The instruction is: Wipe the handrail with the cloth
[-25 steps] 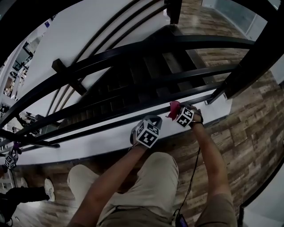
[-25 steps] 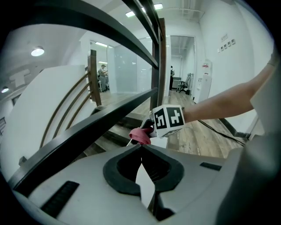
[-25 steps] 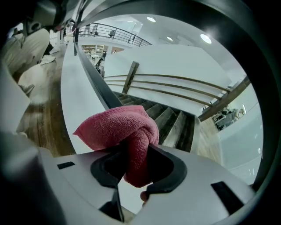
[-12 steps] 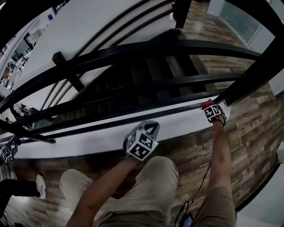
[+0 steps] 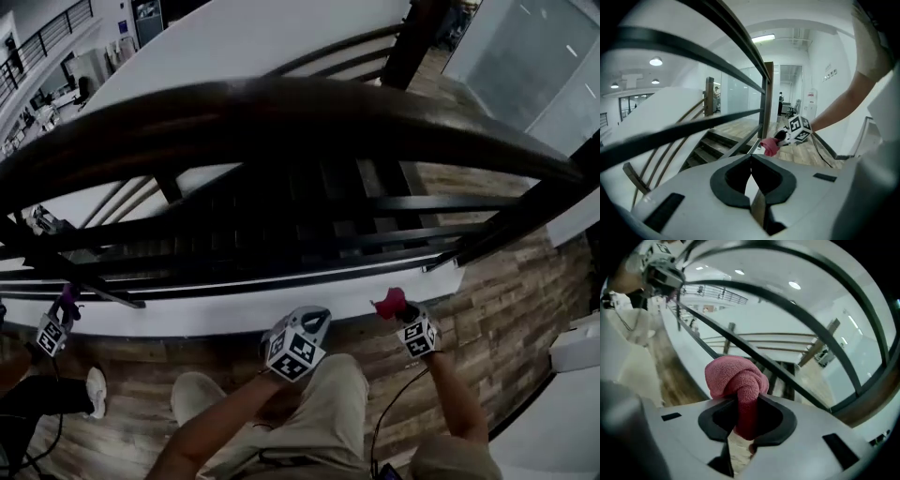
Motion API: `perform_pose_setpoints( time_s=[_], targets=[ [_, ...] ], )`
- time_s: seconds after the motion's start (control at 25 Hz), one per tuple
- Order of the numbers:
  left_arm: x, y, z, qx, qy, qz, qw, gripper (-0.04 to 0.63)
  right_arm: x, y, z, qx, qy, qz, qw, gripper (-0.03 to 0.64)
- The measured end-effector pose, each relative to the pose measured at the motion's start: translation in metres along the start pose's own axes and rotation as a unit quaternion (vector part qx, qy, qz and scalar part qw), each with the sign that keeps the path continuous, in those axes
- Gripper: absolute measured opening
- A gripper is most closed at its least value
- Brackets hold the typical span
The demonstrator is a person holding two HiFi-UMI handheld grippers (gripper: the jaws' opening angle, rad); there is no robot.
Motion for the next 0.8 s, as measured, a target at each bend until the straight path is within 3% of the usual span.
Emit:
perform_pose_setpoints(
  time_s=[0.12, 0.32, 0.52, 0.8],
  targets=[
    [-0.031, 0.05, -0.062, 0.007, 0.001, -0.028, 0.9996, 0.017, 0.042, 0.091, -0.112, -0.044, 0.084, -0.012, 0.995, 0.098],
    [-0.081, 0.161, -0.144, 0.03, -0.008, -0.058, 0.9978, 0.017, 0.005, 0.212, -0.278, -0.08, 0.155, -0.004, 0.985, 0.099],
    [-0.131, 0.244, -0.226, 0.053, -0.004, -0.065, 0.9964, 0.017, -0.047, 0.295, -0.395, -0.097, 0.163, -0.012, 0.982, 0.1],
    [-0.186, 0.351, -0.306, 0.064, 0.016, -0.087, 0.9941, 0.017, -0.141, 0.397, -0.5, -0.116, 0.157, 0.016, 0.981, 0.1]
  ],
)
Point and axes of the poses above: the fingertips, and each gripper's own axes: z forward along the fingers, x to its left, y out of its top, the point moved 1 cm from there along -z, backward along the fingers, and after that the axes turned 14 degrees about -y, right-handed, at the moved point
